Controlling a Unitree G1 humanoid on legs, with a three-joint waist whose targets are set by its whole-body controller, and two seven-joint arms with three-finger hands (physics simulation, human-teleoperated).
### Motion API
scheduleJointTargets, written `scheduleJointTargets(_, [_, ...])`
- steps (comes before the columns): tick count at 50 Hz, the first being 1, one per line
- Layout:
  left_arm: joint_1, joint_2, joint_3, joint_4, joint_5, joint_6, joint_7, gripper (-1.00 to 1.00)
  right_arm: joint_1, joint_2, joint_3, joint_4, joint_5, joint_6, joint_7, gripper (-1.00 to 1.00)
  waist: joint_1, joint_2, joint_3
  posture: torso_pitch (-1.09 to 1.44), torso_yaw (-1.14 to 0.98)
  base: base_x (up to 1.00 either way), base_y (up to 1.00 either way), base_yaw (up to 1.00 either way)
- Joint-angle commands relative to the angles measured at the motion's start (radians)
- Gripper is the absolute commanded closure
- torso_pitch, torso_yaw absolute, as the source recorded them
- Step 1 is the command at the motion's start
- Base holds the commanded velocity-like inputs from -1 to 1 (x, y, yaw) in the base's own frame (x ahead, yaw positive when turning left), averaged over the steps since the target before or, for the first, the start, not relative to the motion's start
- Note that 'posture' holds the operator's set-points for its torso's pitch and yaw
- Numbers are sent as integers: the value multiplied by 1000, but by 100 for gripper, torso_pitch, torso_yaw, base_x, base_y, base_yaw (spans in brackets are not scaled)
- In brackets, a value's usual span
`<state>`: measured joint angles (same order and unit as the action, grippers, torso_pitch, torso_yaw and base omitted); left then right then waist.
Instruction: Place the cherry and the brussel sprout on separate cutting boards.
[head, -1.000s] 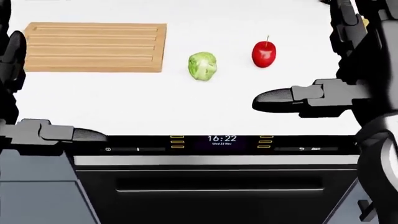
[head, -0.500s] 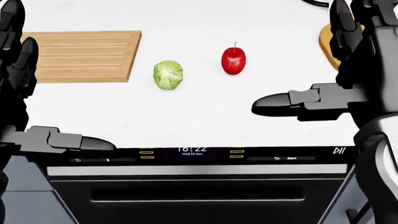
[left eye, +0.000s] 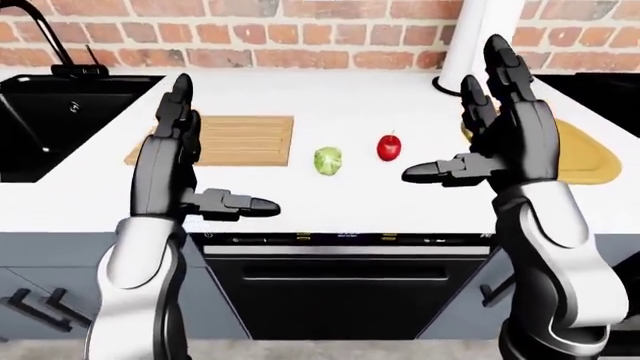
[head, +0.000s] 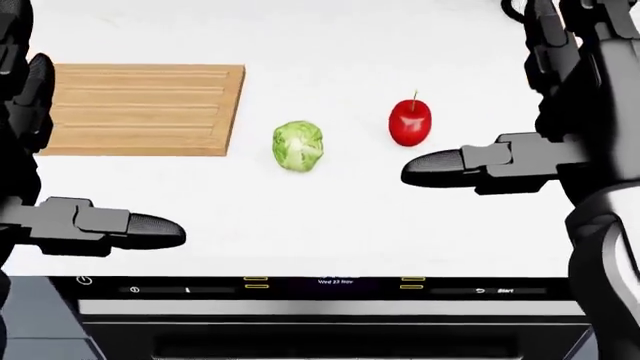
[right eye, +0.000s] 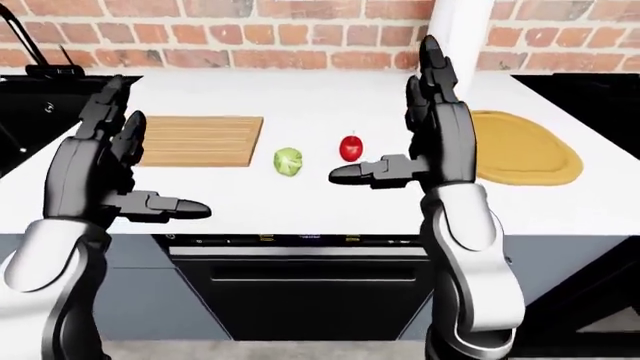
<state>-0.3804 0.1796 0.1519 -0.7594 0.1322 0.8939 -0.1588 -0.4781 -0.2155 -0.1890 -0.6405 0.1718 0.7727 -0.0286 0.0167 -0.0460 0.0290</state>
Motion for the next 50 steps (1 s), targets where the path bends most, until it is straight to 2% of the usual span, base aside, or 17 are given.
scheduleJointTargets(1, [-16,9,6,-27,-4,-20,-3,-100,-38,-5,-16,-25,12,12,-16,-100,4,12,-15,0,0,0,0,0])
scheduleJointTargets(3, [-9,8,6,-29,-4,-24,-3,-100,-18,-1,-10,-18,12,-16,-17,-100,1,2,-26,0,0,0,-11,0])
scheduleJointTargets(4, [-10,8,6,-31,-5,-22,-4,-100,-42,-6,-21,-31,29,19,-24,-100,-4,13,-15,0,0,0,-36,0])
scheduleJointTargets(6, [-7,8,8,-32,-6,-24,-4,-100,-24,-8,-17,-27,30,-3,-24,-100,-16,44,-3,0,0,0,-52,0])
scheduleJointTargets(8, [-3,7,6,-31,-6,-27,-4,-100,-34,-16,-18,-35,36,14,-27,-100,-25,114,16,0,0,0,-68,0])
scheduleJointTargets(10, [-6,9,7,-34,-6,-22,-5,-100,-12,-12,-8,-26,25,-21,-22,-100,-17,111,10,0,0,0,-68,0])
scheduleJointTargets(13, [-6,10,7,-31,-4,-24,-4,-100,-22,-14,-17,-30,39,-5,-27,-100,-11,103,-21,0,0,0,-67,0])
scheduleJointTargets(17, [-9,10,7,-31,-3,-22,-4,-100,-10,-14,-13,-29,36,-22,-25,-100,-10,83,-9,0,0,0,-68,0])
scheduleJointTargets(21, [-6,10,9,-33,-3,-23,-4,-100,-14,-16,-13,-28,37,-20,-29,-100,-7,19,-16,0,0,0,-67,0])
scheduleJointTargets(22, [-6,9,9,-32,-3,-24,-4,-100,-39,-23,-18,-37,43,10,-32,-100,-8,-19,-29,0,0,0,-67,0])
scheduleJointTargets(23, [-6,9,9,-31,-3,-25,-3,-100,-46,-25,-17,-38,44,18,-34,-100,1,-25,-45,0,0,0,-65,0])
scheduleJointTargets(24, [-5,9,9,-30,-3,-27,-4,-100,-47,-25,-17,-40,45,18,-34,-100,-22,-6,-22,0,0,0,-27,0])
scheduleJointTargets(25, [-3,8,8,-28,-3,-30,-3,-100,-21,-26,2,-29,19,-20,-25,-100,-13,-27,1,0,0,0,0,0])
scheduleJointTargets(26, [-2,7,8,-28,-4,-32,-3,-100,-41,-31,2,-33,15,2,-21,-100,-27,-34,3,0,0,0,0,0])
scheduleJointTargets(36, [3,9,11,-32,-6,-31,-4,-100,-31,-15,22,-33,-77,-4,39,-100,-24,-5,-2,0,0,0,0,0])
scheduleJointTargets(45, [1,11,15,-34,-6,-26,-5,-100,-46,-8,25,-41,-101,5,64,-100,-30,-1,-27,0,0,0,3,0])
scheduleJointTargets(50, [11,9,16,-45,-8,-25,-6,-100,-12,5,39,-28,-132,-46,81,-100,-24,0,-27,0,0,0,10,0])
